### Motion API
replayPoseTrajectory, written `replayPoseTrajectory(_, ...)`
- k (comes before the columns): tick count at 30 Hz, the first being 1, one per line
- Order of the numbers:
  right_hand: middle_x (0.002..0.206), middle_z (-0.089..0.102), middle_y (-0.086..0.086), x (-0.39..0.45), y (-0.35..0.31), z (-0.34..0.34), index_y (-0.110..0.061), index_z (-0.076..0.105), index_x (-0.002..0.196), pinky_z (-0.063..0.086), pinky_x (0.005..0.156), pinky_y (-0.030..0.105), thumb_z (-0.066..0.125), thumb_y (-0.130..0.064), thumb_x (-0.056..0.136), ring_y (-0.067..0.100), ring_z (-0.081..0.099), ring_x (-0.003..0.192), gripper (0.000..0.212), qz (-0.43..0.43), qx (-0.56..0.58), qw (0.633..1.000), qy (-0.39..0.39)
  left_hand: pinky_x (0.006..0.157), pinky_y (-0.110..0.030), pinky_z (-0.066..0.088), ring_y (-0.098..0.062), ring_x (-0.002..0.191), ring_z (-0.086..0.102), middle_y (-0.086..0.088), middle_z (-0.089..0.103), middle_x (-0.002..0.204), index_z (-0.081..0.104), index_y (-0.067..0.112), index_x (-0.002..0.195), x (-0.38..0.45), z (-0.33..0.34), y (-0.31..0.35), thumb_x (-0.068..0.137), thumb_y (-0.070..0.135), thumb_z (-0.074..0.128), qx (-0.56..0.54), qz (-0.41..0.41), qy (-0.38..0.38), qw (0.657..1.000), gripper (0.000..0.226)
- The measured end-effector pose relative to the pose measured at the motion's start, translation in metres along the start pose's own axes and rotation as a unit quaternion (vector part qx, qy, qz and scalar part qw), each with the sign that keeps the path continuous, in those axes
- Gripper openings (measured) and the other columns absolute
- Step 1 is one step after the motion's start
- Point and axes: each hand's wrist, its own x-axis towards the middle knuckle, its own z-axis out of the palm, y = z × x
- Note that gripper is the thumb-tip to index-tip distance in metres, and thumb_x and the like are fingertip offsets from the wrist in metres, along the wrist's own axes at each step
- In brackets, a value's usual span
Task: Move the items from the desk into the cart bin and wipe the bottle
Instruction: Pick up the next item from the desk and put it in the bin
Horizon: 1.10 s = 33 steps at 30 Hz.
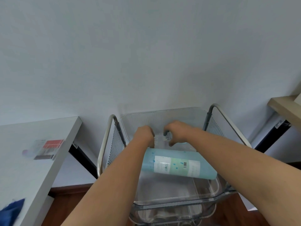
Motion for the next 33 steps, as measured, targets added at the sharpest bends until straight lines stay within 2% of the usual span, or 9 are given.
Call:
replayPoseTrajectory(5,0.119,0.061,-0.003,-0.001,0.009,0.003,-0.028,0.064,0.111,0.045,0.08,0.028,0.086,-0.036,0.063,0.018,0.055,0.107,0.054,0.027,0.049,0.998,0.023,0.096,-0.033,0.053,-0.023,0.111,0.063,-0.009,0.063,0.125,0.061,0.015,0.13,0.004,0.002,0.008,0.072,0.01,0.085,-0.003,0.021,0.004,1.0,0.063)
replayPoseTrajectory(20,0.116,0.059,0.0,-0.006,0.014,0.007,-0.029,0.063,0.111,0.049,0.083,0.035,0.085,-0.037,0.063,0.02,0.054,0.105,0.054,0.038,0.045,0.998,0.031,0.093,-0.032,0.052,-0.025,0.113,0.06,-0.009,0.062,0.124,0.064,0.016,0.124,0.011,0.013,0.009,0.068,0.01,0.088,-0.017,0.042,0.038,0.998,0.061)
replayPoseTrajectory(26,0.124,0.061,-0.002,-0.006,0.011,-0.001,-0.024,0.064,0.118,0.042,0.083,0.026,0.085,-0.036,0.064,0.018,0.056,0.112,0.059,0.054,0.092,0.994,0.039,0.094,-0.035,0.053,-0.026,0.11,0.063,-0.01,0.062,0.124,0.062,0.015,0.128,0.008,0.01,0.008,0.07,0.01,0.087,-0.018,0.047,0.029,0.998,0.063)
replayPoseTrajectory(29,0.114,0.067,-0.001,-0.008,0.007,-0.019,-0.022,0.067,0.109,0.046,0.083,0.025,0.085,-0.029,0.067,0.016,0.062,0.103,0.046,0.069,0.148,0.985,0.049,0.095,-0.033,0.052,-0.025,0.113,0.062,-0.01,0.062,0.126,0.06,0.015,0.131,0.002,0.0,0.007,0.074,0.01,0.084,-0.011,0.059,0.047,0.997,0.062)
replayPoseTrajectory(33,0.093,0.068,-0.003,-0.018,-0.007,-0.047,-0.027,0.068,0.088,0.046,0.064,0.021,0.085,-0.025,0.068,0.011,0.063,0.08,0.026,0.075,0.239,0.965,0.081,0.09,-0.031,0.053,-0.025,0.11,0.063,-0.011,0.062,0.125,0.063,0.016,0.125,-0.014,-0.028,0.002,0.084,0.003,0.07,-0.04,0.072,0.131,0.988,0.044)
